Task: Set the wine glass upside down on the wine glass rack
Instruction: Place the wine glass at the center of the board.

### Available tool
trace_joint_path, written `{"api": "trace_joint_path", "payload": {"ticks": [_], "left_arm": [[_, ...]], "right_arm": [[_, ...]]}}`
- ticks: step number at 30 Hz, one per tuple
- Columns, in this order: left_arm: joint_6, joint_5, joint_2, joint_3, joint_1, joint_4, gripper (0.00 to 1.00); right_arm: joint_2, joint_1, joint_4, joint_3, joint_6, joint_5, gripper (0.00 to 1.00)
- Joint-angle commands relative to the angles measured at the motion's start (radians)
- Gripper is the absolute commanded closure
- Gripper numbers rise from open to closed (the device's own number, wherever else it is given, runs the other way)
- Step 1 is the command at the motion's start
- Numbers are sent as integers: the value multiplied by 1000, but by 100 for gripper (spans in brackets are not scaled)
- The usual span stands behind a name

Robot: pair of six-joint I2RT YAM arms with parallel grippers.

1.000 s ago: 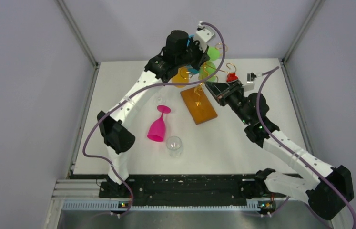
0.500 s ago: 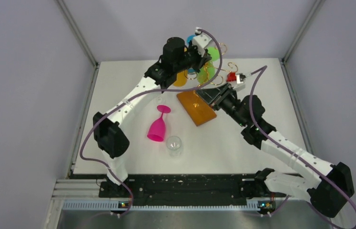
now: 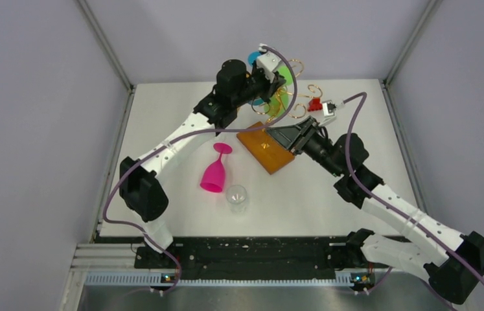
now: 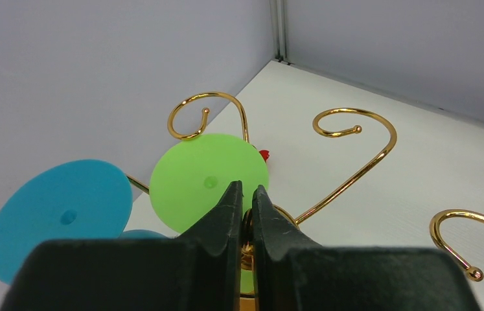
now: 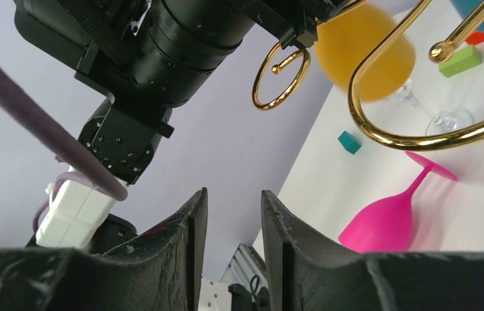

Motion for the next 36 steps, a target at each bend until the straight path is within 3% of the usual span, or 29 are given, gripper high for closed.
{"api": "trace_joint_path", "payload": {"ticks": [1,10,21,36], "left_arm": [[7,4,-31,-48,-19,67,100],[1,-50,-94,-130,-19,130,100],[-16,-82,-146,-135,-19,121,100],[-70,-87,-185,-155,-19,124,74]], "right_arm": [[-66,6,-43,18,-82,48,64],[-140,5,-101,27,-174,113,56],[-151,6,-115,32,-198,130,55],[-153,5,-124,39,-206,162,54]]}}
